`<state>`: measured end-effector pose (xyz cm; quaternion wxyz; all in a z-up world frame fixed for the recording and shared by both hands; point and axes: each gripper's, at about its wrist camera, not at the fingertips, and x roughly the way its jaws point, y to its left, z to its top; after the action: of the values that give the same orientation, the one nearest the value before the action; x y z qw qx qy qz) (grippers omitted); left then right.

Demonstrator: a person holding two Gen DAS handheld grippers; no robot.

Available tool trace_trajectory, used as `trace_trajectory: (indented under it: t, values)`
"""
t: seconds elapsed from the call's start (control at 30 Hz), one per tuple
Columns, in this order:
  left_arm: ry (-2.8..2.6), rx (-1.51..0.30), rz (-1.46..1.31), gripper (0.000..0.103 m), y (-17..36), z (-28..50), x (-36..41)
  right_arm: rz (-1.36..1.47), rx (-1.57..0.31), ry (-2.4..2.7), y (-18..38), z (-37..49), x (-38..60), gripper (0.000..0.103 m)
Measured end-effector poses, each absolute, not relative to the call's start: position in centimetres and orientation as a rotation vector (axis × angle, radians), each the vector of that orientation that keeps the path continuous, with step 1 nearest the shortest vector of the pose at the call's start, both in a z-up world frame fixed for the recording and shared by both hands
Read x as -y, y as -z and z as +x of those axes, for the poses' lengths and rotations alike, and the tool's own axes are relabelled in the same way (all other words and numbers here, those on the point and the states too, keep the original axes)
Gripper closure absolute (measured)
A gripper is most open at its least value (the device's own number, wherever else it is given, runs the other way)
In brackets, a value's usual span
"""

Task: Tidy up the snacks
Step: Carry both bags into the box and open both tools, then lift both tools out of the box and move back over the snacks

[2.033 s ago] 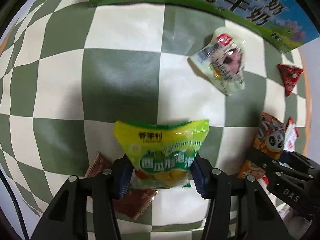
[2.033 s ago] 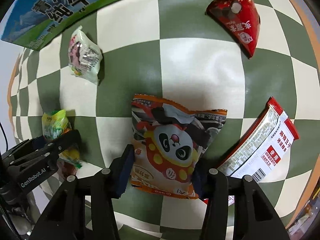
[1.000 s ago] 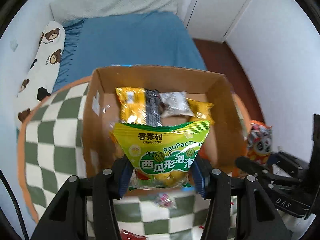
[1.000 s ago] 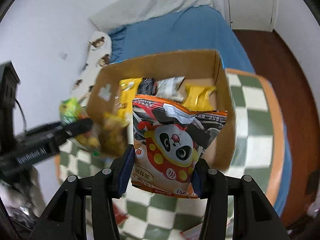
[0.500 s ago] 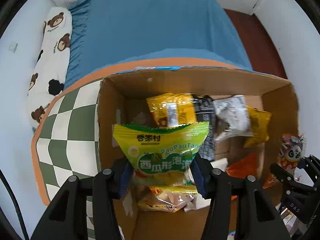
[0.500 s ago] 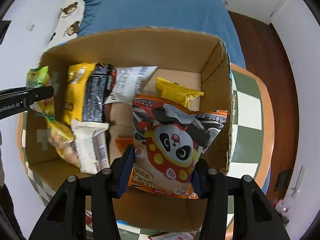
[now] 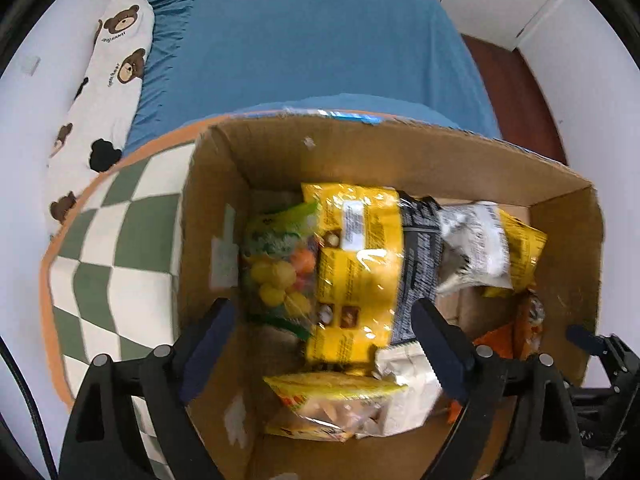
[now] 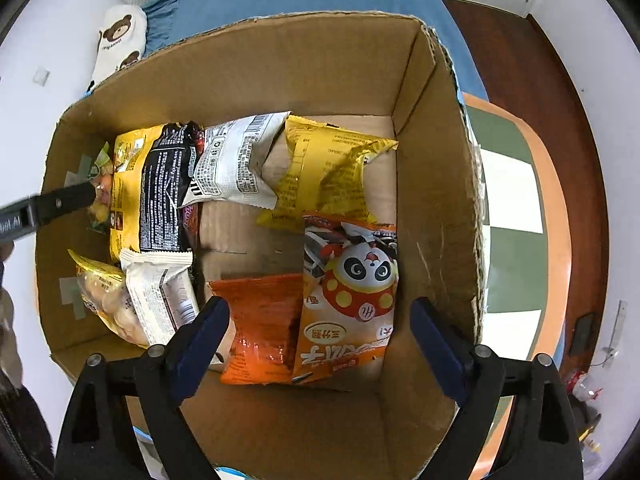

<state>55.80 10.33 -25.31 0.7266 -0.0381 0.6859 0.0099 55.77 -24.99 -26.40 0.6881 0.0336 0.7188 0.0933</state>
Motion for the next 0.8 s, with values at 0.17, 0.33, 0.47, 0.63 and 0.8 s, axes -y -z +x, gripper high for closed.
trace_trajectory:
  t: [0.17,0.33,0.47,0.63,0.8]
  values:
    - [-0.030,-1.455,-0.108,0.013,24.7,53.1,-9.8,0.070,-1.584,-0.194,26.0,54.6,24.8,0.009]
    - [-0.043,-1.379,-0.094,0.013,23.3,50.7,-9.0,0.038,-1.527,-0.180,24.7,53.3,24.3,0.009]
    - [-0.053,-1.309,-0.083,0.013,21.6,48.5,-8.4,0.031,-1.463,-0.179,22.9,51.9,24.1,0.009]
    - [-0.072,-1.208,-0.063,0.013,19.1,45.6,-8.1,0.025,-1.358,-0.171,20.4,49.5,24.4,0.009]
    - [-0.081,-1.113,-0.059,0.013,16.2,42.1,-7.7,0.016,-1.236,-0.169,17.2,46.6,24.8,0.009]
